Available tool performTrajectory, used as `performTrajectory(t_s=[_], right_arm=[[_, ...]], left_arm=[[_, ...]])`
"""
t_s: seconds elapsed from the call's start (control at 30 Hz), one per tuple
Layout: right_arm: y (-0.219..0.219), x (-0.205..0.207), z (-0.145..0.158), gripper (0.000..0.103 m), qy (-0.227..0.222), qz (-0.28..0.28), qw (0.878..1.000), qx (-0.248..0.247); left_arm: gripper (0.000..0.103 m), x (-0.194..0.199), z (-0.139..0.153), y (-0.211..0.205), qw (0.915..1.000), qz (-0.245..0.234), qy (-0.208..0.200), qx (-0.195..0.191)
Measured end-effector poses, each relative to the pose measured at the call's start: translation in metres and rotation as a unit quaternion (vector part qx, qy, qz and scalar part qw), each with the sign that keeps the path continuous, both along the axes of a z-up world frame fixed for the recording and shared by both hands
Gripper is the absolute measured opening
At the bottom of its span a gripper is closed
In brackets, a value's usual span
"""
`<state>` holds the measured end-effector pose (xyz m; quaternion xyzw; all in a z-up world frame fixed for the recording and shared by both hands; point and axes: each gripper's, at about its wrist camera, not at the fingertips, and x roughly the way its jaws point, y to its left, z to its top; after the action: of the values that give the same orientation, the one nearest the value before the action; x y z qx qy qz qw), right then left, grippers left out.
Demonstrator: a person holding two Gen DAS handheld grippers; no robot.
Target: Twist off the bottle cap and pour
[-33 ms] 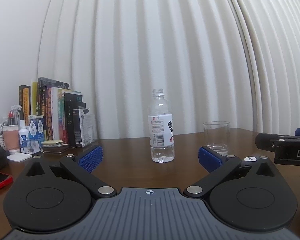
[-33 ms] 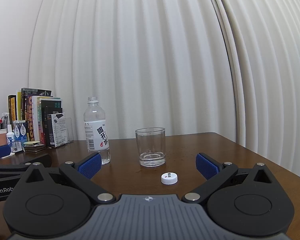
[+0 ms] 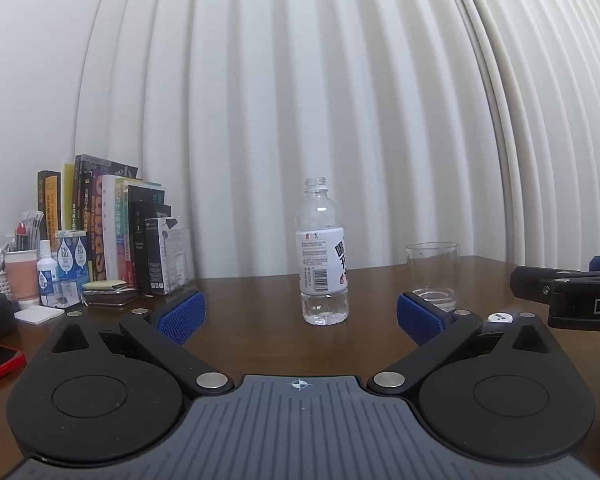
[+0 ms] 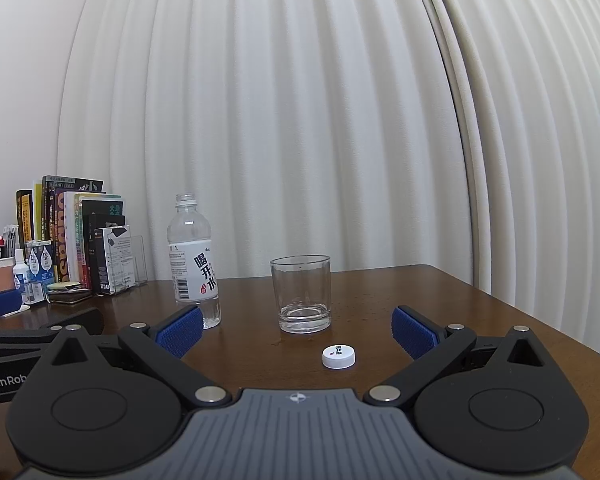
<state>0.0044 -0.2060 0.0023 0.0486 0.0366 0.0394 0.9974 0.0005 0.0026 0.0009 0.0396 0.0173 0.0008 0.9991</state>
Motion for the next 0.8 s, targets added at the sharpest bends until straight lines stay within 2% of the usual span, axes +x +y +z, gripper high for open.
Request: performTrajectory(t_s=[0.2, 0.3, 0.8], right_arm=[[0.000, 0.001, -0.001, 0.103, 0.003, 0.000, 1.000, -0.002], [0.002, 0.004, 0.002, 0.103, 0.003, 0.000, 1.000, -0.001], [0.000, -0.003, 0.001, 0.103, 0.008, 0.003, 1.000, -0.004]], left_arm=[[0.103, 0.001, 0.003, 0.008, 0.9999, 0.000, 0.004, -0.015], [0.103, 0.003, 0.005, -0.005, 0.9999, 0.000, 0.010, 0.004], [0.103, 0.001, -0.002, 0.006, 0.9999, -0.008, 0.011, -0.010]])
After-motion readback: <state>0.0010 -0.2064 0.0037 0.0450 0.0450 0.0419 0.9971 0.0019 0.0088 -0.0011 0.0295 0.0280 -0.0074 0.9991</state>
